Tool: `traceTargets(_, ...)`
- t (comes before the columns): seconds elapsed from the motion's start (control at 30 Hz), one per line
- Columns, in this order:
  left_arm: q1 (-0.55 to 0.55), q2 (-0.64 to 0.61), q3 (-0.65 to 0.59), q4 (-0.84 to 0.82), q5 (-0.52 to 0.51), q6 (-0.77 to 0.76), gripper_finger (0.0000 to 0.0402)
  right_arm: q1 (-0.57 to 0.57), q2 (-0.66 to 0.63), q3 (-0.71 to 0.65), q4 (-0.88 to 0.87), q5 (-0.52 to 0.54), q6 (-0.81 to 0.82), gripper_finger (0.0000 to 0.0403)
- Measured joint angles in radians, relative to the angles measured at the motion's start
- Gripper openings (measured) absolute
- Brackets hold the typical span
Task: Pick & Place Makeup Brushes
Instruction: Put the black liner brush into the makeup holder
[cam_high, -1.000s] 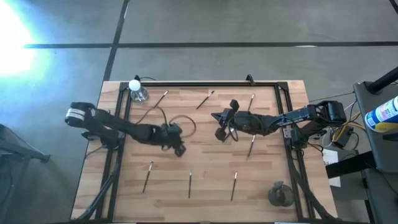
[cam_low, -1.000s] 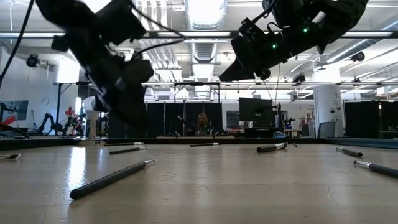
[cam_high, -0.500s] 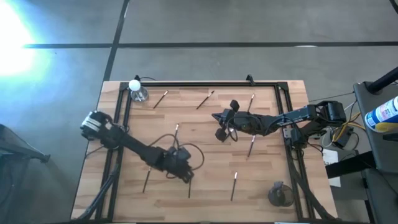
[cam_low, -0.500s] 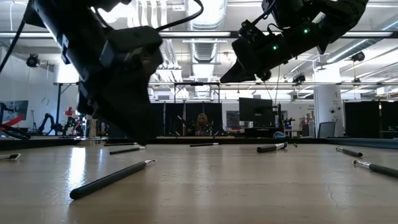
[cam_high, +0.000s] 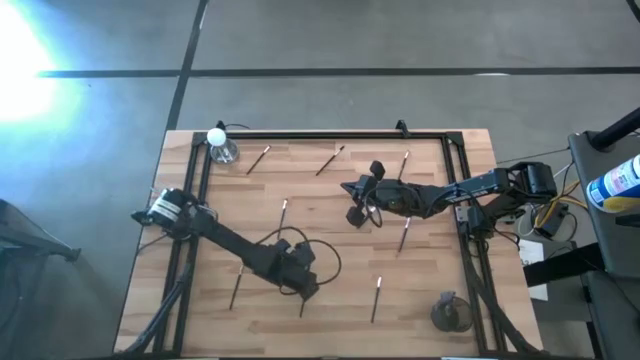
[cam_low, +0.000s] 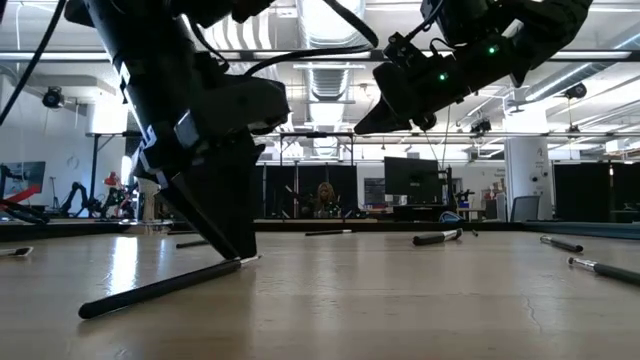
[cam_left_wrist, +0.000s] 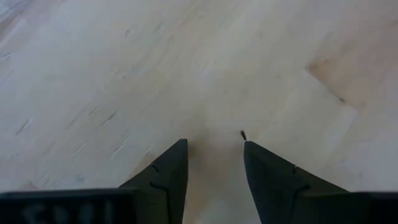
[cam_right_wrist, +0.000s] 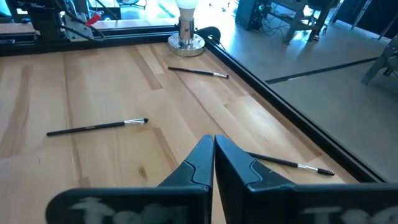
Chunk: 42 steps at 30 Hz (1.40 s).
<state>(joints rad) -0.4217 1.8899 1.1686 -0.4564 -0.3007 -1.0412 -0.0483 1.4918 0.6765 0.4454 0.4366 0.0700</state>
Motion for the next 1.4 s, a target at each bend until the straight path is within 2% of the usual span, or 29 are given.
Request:
traceTargets(0.47, -0.006, -0.022, -0.011, 0.091, 0.000, -0.039, 0.0147, 0.000, 0.000, 0.000, 0.000, 0.000, 0.000, 0.0008)
traceTargets(0.63, -0.008, -0.021, -0.013, 0.090, -0.032, -0.041, 0.0147, 0.000, 0.000, 0.000, 0.000, 0.000, 0.000, 0.0008)
traceTargets(1.07, -0.025, 0.040, -0.008, 0.045, -0.013, -0.050, 0.0146, 0.000, 0.000, 0.000, 0.001, 0.000, 0.000, 0.0008)
traceTargets(1.2, -0.026, 0.036, -0.008, 0.014, -0.003, -0.049, 0.0120, 0.000, 0.000, 0.000, 0.001, 0.000, 0.000, 0.0008)
traceTargets(1.4, -0.029, 0.037, -0.010, -0.014, -0.002, -0.015, 0.0037, 0.000, 0.000, 0.000, 0.001, 0.000, 0.000, 0.0008)
